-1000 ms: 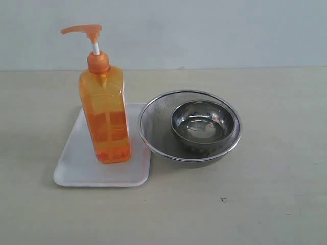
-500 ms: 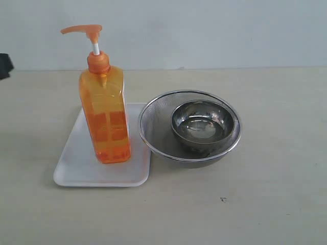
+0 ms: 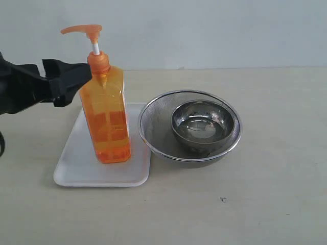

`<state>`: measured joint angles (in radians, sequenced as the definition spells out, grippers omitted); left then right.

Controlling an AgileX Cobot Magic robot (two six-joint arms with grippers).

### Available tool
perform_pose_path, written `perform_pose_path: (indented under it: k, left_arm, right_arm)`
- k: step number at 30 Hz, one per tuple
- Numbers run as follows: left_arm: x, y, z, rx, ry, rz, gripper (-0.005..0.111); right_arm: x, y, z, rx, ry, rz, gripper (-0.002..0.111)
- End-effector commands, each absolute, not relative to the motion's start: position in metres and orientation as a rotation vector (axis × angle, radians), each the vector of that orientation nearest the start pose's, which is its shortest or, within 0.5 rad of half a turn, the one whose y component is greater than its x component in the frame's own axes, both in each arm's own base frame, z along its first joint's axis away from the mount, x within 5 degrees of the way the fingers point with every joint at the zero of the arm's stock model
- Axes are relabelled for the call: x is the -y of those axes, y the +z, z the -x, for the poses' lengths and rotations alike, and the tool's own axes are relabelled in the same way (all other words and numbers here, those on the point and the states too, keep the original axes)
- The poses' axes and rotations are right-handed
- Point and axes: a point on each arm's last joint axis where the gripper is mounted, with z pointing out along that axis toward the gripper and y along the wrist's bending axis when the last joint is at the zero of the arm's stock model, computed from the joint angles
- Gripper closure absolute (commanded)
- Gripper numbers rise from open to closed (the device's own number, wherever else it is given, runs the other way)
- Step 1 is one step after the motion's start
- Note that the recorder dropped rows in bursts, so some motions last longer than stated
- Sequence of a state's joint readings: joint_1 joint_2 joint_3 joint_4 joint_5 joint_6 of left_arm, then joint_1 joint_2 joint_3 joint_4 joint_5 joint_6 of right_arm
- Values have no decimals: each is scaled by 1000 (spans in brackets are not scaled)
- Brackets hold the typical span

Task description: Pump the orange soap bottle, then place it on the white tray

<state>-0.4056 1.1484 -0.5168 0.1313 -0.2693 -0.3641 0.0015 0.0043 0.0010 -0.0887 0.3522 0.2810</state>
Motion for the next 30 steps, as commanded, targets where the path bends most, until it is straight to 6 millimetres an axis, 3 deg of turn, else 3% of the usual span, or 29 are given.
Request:
perform_pose_path:
  k: [1,7,19,30]
  left_arm:
    - [104,253,-226,-1818,-521,-179,-3]
    - [115,247,-234,-1726,-541,-299,-3]
    - [123,234,-245,-1676,-584,-310,2]
    - [121,225,-254,-1650,-560,-248,36]
  right_arm:
    - [3,182,-53,-1815,111,-202,107]
    - [3,182,-53,-1815,110,-200,107]
    - [3,182,-53,-1816,108,-198,107]
    - [3,182,-53,-1815,111,-202,107]
